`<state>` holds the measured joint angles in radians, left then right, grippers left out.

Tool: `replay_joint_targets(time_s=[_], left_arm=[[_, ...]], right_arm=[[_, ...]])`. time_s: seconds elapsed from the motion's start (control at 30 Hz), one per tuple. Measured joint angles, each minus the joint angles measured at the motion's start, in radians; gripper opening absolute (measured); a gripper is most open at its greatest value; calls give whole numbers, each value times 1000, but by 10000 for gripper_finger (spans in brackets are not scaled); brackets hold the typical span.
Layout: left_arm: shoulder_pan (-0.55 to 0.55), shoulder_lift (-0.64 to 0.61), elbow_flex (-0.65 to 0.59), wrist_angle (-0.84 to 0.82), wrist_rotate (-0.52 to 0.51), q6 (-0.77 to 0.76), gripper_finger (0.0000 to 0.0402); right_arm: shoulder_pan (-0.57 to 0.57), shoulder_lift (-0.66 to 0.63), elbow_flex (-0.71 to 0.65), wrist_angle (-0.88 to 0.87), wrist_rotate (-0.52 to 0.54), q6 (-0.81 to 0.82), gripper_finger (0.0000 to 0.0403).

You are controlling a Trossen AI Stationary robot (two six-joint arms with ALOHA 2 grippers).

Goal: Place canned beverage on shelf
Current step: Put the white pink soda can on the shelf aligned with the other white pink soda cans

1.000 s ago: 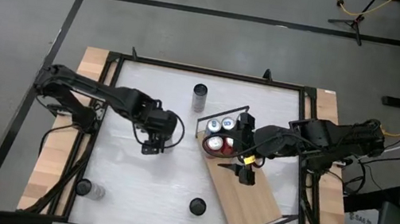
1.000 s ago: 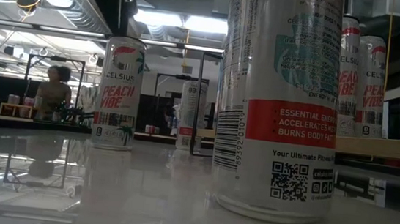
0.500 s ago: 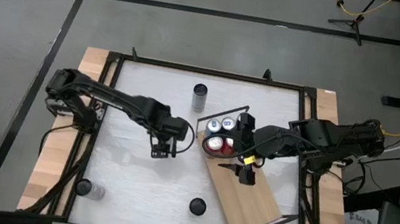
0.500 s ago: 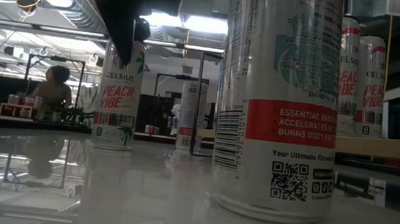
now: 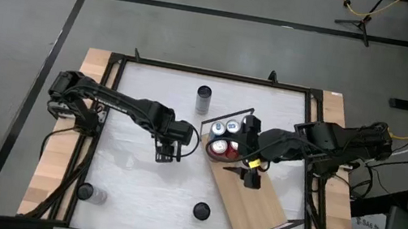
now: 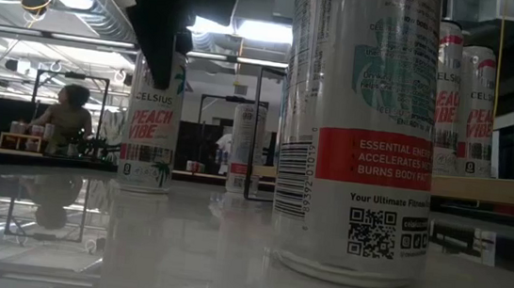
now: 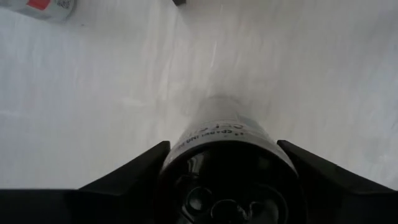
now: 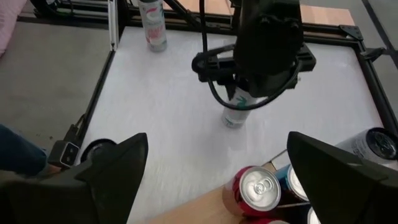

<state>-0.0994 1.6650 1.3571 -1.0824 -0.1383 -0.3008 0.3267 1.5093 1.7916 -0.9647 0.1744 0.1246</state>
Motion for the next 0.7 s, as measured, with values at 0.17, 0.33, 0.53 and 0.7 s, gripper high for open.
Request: replay_joint_targets(time_s=[0.17, 0.33, 0.53, 0.7], left_arm=[[-2, -1, 1, 0, 26, -37, 234], [-17, -2, 3, -1, 44, -70, 234], [-58, 2, 85, -33, 64, -125, 236], [-90, 2, 206, -56, 52, -195, 239]], right_arm=[[0, -2, 0, -40, 2, 0, 374], [0, -17, 2, -95, 23, -21, 374], [-2, -64, 2, -171, 90, -28, 374], [-2, -124, 3, -213, 106, -45, 374]])
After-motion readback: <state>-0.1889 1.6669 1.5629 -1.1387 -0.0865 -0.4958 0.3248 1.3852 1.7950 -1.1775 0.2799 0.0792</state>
